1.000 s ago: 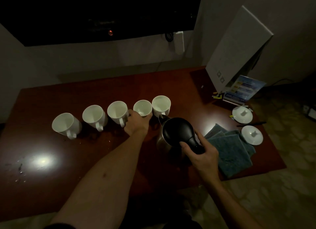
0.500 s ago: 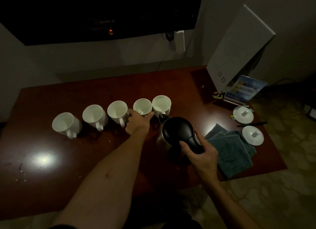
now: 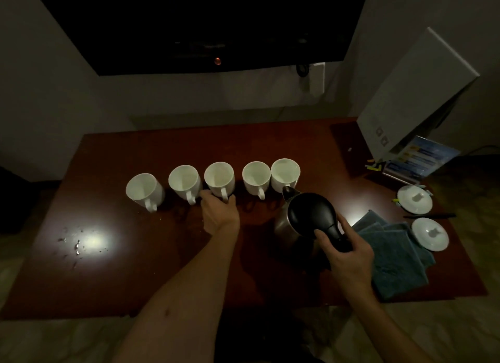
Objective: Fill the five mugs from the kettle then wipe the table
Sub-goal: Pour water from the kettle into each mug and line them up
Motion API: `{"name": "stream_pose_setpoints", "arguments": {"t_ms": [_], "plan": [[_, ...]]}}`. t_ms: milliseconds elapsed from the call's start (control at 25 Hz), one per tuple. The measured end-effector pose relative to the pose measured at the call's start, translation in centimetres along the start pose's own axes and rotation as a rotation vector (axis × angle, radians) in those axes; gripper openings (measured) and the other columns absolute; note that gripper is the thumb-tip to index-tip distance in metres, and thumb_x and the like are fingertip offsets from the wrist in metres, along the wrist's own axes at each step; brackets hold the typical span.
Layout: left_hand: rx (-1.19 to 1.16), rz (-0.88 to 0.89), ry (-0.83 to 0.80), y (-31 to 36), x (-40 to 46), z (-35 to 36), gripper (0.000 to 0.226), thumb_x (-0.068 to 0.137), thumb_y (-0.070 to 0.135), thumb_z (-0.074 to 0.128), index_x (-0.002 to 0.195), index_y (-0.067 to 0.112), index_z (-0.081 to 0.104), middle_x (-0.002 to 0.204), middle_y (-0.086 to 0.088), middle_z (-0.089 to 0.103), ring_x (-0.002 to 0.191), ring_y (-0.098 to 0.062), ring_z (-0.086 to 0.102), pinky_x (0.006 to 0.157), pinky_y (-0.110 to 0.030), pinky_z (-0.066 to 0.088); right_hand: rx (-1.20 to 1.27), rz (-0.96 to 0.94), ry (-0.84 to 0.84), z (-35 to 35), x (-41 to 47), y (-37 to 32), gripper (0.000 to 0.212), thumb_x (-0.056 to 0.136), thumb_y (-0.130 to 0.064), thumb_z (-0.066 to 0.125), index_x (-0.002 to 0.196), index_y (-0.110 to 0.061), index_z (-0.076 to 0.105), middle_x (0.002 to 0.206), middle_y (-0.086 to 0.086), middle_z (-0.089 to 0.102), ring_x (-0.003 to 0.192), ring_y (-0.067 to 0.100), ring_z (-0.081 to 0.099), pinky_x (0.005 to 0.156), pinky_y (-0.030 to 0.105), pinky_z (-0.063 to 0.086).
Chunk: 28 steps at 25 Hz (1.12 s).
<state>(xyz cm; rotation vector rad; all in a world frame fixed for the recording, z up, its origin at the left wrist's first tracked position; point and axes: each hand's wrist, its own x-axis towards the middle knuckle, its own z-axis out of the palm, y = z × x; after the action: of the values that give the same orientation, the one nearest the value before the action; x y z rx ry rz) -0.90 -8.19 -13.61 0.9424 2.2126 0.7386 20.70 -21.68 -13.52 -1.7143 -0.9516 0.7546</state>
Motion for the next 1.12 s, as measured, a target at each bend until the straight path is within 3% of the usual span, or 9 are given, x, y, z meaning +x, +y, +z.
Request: {"name": "stream_pose_setpoints", "arguments": {"t_ms": [120,280,480,640,760,920,1040,1120], "plan": [[-0.009,-0.017,-0.057,-0.3,1.5,0.0,0.076,0.086,0.028,0.075,0.144,0.017,0.028,0.131,-0.013,0.061,0.125,-0.036,0.055,0.092,-0.050,0.046,0.015,0.017,0.014,0.0,0.0,0.4,0.093,0.063,-0.066,0.076,0.142,-0.020,0.060,0.120,0.004,0.073,0.106,0.012,0.070,0.098,0.039,0.058],[0.004,-0.018,-0.080,0.4,2.2,0.8,0.080,0.087,0.030,0.074,0.148,0.014,0.024,0.137,-0.021,0.054,0.127,-0.041,0.051,0.096,-0.051,0.045,0.025,0.034,0.027,0.0,0.0,0.8,0.116,0.052,-0.091,0.071,0.144,-0.022,0.059,0.123,0.004,0.073,0.108,0.015,0.072,0.097,0.043,0.060],[0.020,-0.018,-0.063,0.0,2.8,0.3,0.073,0.087,0.037,0.072,0.144,0.014,0.032,0.137,-0.022,0.052,0.126,-0.042,0.050,0.097,-0.053,0.044,0.021,0.029,0.013,0.0,0.1,0.8,0.108,0.057,-0.086,0.073,0.143,-0.021,0.059,0.119,0.002,0.074,0.105,0.013,0.073,0.094,0.035,0.059],[0.068,0.044,-0.110,-2.1,1.6,-0.8,0.075,0.078,0.046,0.078,0.137,0.022,0.040,0.131,-0.016,0.058,0.121,-0.039,0.055,0.090,-0.048,0.046,0.001,0.025,-0.014,-0.1,0.1,0.4,0.074,0.075,-0.038,0.083,0.142,-0.016,0.059,0.113,0.005,0.074,0.095,0.001,0.072,0.085,0.016,0.058],[0.083,0.089,-0.162,-3.7,0.2,-1.7,0.075,0.072,0.054,0.080,0.131,0.026,0.043,0.125,-0.010,0.061,0.117,-0.035,0.058,0.085,-0.044,0.048,-0.020,-0.005,-0.015,0.0,0.2,0.2,0.065,0.081,-0.022,0.084,0.141,-0.013,0.061,0.109,0.005,0.075,0.093,0.000,0.072,0.083,0.015,0.059],[0.155,0.191,-0.268,-5.5,-2.4,-2.9,0.071,0.067,0.059,0.082,0.121,0.030,0.047,0.121,0.000,0.063,0.112,-0.026,0.060,0.084,-0.039,0.049,-0.034,-0.054,-0.012,0.1,-0.7,-0.3,0.066,0.081,-0.028,0.082,0.141,-0.010,0.060,0.110,0.005,0.075,0.091,-0.001,0.071,0.081,0.013,0.057],[0.217,0.259,-0.324,-6.0,-3.8,-3.4,0.068,0.069,0.055,0.082,0.124,0.030,0.049,0.123,0.003,0.063,0.115,-0.023,0.060,0.086,-0.037,0.046,-0.036,-0.065,-0.041,-0.8,-1.9,-0.8,0.077,0.071,-0.051,0.078,0.136,-0.011,0.064,0.109,0.003,0.077,0.095,0.006,0.074,0.084,0.023,0.061],[0.245,0.286,-0.346,-6.2,-4.2,-3.7,0.069,0.071,0.053,0.082,0.127,0.029,0.049,0.127,0.003,0.062,0.118,-0.023,0.059,0.089,-0.039,0.046,-0.035,-0.061,-0.059,-1.5,-2.2,-1.0,0.083,0.066,-0.056,0.077,0.134,-0.009,0.067,0.112,0.004,0.077,0.099,0.009,0.075,0.086,0.028,0.062]]}}
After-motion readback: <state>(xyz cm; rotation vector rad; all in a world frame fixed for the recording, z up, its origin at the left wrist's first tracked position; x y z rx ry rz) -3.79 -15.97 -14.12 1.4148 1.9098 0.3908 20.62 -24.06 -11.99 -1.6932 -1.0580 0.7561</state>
